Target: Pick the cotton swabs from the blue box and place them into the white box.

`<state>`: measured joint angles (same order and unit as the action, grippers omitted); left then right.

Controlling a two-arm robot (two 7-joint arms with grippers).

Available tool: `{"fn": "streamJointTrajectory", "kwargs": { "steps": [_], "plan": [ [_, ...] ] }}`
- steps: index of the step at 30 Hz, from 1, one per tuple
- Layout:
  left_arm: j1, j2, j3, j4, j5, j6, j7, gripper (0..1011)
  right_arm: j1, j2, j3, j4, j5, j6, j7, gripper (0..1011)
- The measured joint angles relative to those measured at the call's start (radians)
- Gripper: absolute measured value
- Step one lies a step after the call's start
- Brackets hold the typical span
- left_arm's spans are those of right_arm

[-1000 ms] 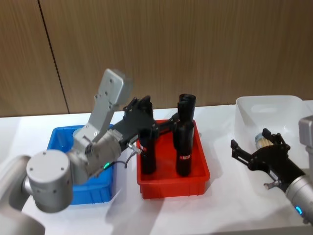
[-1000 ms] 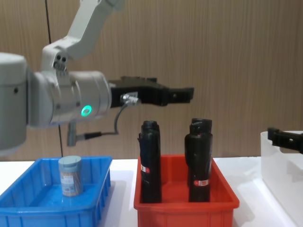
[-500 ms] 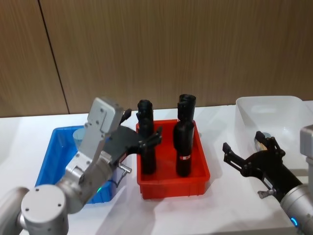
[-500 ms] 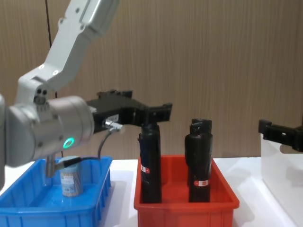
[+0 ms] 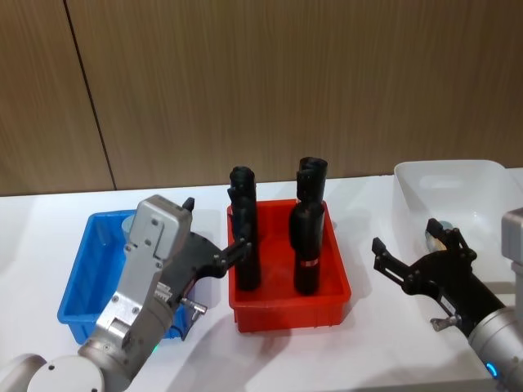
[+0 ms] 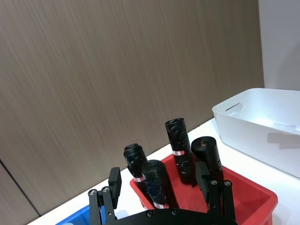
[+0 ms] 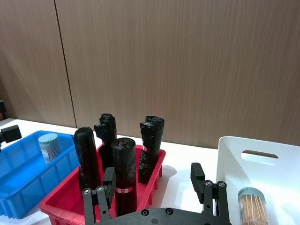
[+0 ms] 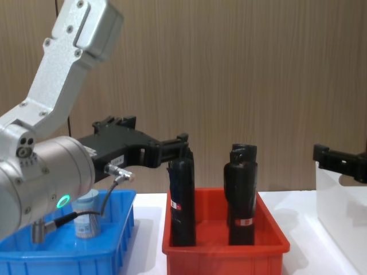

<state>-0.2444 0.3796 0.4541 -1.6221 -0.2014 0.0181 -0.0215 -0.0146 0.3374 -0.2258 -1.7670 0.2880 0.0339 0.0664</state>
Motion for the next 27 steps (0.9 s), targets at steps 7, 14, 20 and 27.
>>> {"fn": "streamJointTrajectory", "kwargs": {
  "steps": [7, 14, 20, 27],
  "plan": [
    [0.008, 0.003, 0.001, -0.005, 0.002, -0.005, 0.01, 1004, 0.0, 0.0, 0.0, 0.0, 0.0, 0.0, 0.0, 1002],
    [0.008, 0.003, 0.001, -0.005, 0.002, -0.005, 0.011, 1004, 0.0, 0.0, 0.0, 0.0, -0.001, 0.0, 0.0, 1002],
    [0.007, 0.003, 0.0, -0.005, 0.002, -0.005, 0.011, 1004, 0.0, 0.0, 0.0, 0.0, -0.001, 0.0, 0.0, 1002],
    [0.007, 0.003, 0.0, -0.005, 0.001, -0.005, 0.011, 1004, 0.0, 0.0, 0.0, 0.0, -0.001, 0.0, 0.0, 1002]
  ]
}}
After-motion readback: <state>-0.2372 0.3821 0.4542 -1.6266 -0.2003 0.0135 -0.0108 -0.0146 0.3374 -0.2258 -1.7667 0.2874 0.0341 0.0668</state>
